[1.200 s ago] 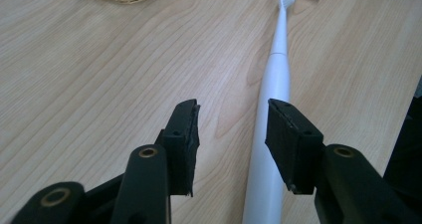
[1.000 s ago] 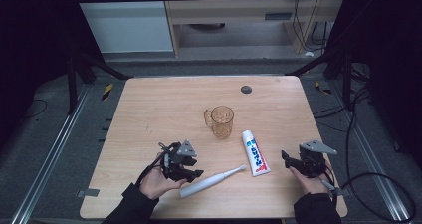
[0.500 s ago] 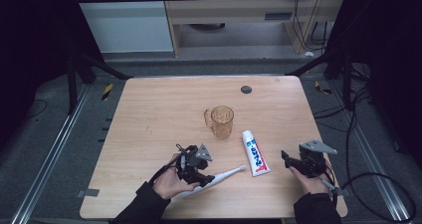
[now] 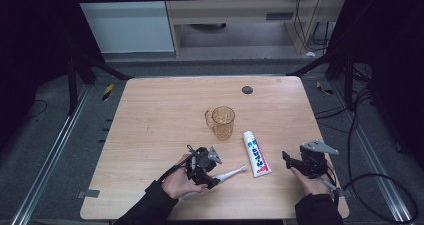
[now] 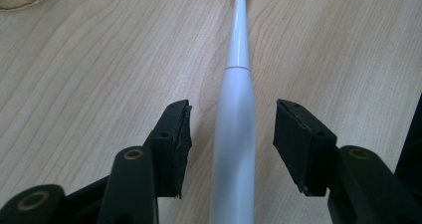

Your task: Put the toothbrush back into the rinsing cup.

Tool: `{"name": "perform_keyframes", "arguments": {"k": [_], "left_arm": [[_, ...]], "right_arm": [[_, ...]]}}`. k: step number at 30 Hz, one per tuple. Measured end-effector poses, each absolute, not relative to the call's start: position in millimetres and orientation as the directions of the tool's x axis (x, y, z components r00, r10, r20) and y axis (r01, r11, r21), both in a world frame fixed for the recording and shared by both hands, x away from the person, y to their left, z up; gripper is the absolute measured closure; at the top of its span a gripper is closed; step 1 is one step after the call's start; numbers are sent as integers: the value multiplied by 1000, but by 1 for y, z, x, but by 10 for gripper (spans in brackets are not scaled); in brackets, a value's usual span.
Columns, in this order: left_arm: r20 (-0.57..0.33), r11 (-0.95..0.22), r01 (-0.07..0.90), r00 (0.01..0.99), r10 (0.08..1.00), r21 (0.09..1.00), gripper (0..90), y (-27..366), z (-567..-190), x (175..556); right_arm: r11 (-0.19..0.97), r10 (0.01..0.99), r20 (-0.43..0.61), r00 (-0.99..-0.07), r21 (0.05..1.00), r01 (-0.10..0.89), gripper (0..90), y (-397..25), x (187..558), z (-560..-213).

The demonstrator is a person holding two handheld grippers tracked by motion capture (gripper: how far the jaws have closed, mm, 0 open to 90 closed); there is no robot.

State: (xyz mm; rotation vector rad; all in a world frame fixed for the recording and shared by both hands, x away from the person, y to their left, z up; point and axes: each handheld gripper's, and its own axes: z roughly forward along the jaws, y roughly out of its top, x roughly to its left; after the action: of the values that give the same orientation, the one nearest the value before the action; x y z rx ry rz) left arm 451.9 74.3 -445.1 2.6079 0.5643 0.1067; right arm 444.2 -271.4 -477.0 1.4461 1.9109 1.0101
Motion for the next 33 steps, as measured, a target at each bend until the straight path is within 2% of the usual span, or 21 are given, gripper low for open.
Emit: {"name": "perform_keyframes", "arguments": {"k": [14, 33], "left_arm": [[-40, -834, 373, 919, 392, 407, 534, 65, -457, 455], [-46, -840, 385, 916, 399, 382, 626, 61, -467, 459]], "right_arm": [[145, 955, 33, -294, 813, 563, 321, -271, 445, -477], [144, 956, 33, -293, 814, 563, 326, -271, 445, -477]]}}
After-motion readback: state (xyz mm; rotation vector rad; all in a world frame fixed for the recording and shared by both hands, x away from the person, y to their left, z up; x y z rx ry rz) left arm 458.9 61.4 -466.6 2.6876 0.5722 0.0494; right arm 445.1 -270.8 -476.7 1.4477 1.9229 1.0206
